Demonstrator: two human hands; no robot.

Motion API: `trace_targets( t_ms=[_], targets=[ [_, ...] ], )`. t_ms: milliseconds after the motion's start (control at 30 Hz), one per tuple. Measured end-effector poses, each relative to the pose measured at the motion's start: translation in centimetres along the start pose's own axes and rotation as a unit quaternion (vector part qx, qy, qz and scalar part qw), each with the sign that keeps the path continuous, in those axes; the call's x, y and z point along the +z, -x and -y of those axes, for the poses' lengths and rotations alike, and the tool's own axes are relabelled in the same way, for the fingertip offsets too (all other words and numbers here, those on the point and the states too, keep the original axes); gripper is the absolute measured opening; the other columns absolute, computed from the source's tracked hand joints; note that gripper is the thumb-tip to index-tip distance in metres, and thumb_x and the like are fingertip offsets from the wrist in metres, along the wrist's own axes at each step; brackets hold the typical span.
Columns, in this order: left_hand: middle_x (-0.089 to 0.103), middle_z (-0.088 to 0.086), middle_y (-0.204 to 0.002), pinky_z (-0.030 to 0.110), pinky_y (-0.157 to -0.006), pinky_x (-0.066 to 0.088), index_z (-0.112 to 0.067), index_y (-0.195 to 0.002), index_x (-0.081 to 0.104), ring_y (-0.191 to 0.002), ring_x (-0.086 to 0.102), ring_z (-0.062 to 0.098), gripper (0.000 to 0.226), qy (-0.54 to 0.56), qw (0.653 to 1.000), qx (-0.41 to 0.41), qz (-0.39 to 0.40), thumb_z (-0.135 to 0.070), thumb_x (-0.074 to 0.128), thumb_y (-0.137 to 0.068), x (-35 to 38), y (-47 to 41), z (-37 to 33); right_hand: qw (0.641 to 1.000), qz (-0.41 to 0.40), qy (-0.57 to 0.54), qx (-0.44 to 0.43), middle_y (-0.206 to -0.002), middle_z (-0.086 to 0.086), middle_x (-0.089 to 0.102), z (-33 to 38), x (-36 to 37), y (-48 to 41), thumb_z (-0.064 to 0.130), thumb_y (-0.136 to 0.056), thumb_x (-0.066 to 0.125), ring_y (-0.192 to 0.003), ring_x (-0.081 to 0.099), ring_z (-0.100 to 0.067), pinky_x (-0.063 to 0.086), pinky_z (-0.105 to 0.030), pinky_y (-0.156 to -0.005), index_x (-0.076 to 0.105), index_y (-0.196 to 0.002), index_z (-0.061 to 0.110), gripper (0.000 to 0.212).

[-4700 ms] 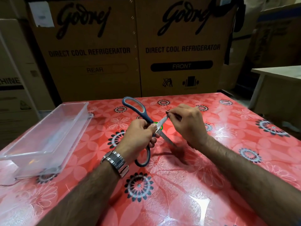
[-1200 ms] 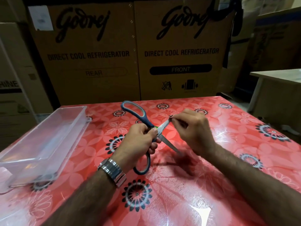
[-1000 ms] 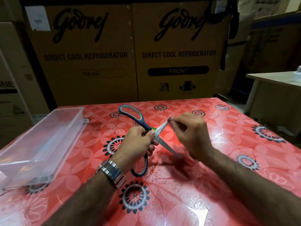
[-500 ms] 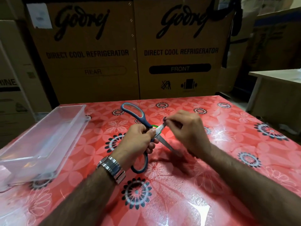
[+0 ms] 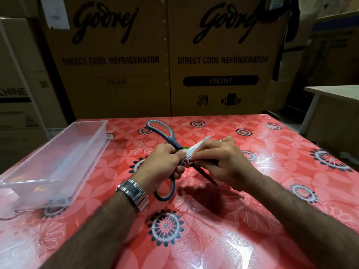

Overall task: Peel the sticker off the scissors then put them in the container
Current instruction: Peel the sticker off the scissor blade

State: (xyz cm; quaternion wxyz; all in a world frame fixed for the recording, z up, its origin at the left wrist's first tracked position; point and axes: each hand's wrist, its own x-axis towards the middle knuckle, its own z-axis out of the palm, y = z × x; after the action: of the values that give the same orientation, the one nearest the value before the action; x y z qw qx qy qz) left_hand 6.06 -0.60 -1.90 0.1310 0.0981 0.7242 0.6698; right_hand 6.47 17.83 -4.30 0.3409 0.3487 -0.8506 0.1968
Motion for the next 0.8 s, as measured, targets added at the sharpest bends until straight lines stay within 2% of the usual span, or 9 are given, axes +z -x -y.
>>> trace_targets(
  t_ms=[100, 233, 333, 467, 800],
  targets=[
    [0.055, 0.006, -0.065, 0.015, -0.038, 0.034, -0.001, -0.085, 0.056, -0.041, 0.042, 0.004, 0.021, 0.015, 1.000, 0.015, -0.016, -0.010, 0.044, -0.100, 0.2, -0.3, 0.1, 0.999, -0.033, -0.020, 0.014, -0.089, 0.014, 0.068, -0.5, -0.1, -0.3, 0.029, -0.087, 0.066, -0.080, 0.065, -0.005, 0.041, -0.045, -0.068, 0.077, -0.092, 0.025, 0.012],
    [0.057, 0.006, -0.065, 0.017, -0.037, 0.035, 0.000, -0.083, 0.056, -0.040, 0.043, 0.004, 0.024, 0.035, 0.995, 0.061, -0.072, -0.012, 0.043, -0.100, 0.8, -0.6, 0.4, 0.990, -0.131, -0.043, 0.042, -0.082, 0.006, 0.068, -0.5, -0.5, -0.9, 0.023, -0.087, 0.068, -0.073, 0.066, -0.013, 0.047, -0.048, -0.062, 0.077, -0.091, 0.018, 0.011],
    [0.060, 0.012, -0.071, 0.017, -0.037, 0.035, 0.004, -0.092, 0.055, -0.040, 0.045, 0.005, 0.021, 0.045, 0.992, 0.080, -0.083, -0.012, 0.044, -0.100, 1.7, -0.3, 0.6, 0.992, -0.117, 0.041, 0.031, -0.081, 0.006, 0.067, 1.2, -0.3, -0.9, 0.026, -0.088, 0.063, -0.071, 0.065, -0.013, 0.039, -0.042, -0.066, 0.076, -0.091, 0.020, 0.014],
    [0.062, 0.016, -0.076, 0.019, -0.040, 0.038, 0.008, -0.096, 0.056, -0.044, 0.047, 0.008, 0.024, 0.030, 0.993, 0.090, -0.068, -0.015, 0.047, -0.099, 2.0, 0.1, 0.6, 0.988, -0.120, 0.085, 0.040, -0.081, 0.006, 0.066, 1.8, -0.3, -1.1, 0.022, -0.087, 0.064, -0.065, 0.063, -0.015, 0.031, -0.037, -0.065, 0.075, -0.088, 0.019, 0.011],
    [0.060, 0.010, -0.070, 0.021, -0.042, 0.038, -0.001, -0.086, 0.060, -0.046, 0.047, 0.009, 0.020, -0.010, 0.992, 0.111, -0.054, -0.012, 0.047, -0.098, 1.9, 0.6, 0.2, 0.978, -0.153, 0.114, 0.086, -0.069, 0.005, 0.065, 1.4, -0.1, -1.9, 0.015, -0.081, 0.068, -0.060, 0.061, -0.015, 0.036, -0.034, -0.062, 0.072, -0.071, 0.014, 0.010]
  ],
)
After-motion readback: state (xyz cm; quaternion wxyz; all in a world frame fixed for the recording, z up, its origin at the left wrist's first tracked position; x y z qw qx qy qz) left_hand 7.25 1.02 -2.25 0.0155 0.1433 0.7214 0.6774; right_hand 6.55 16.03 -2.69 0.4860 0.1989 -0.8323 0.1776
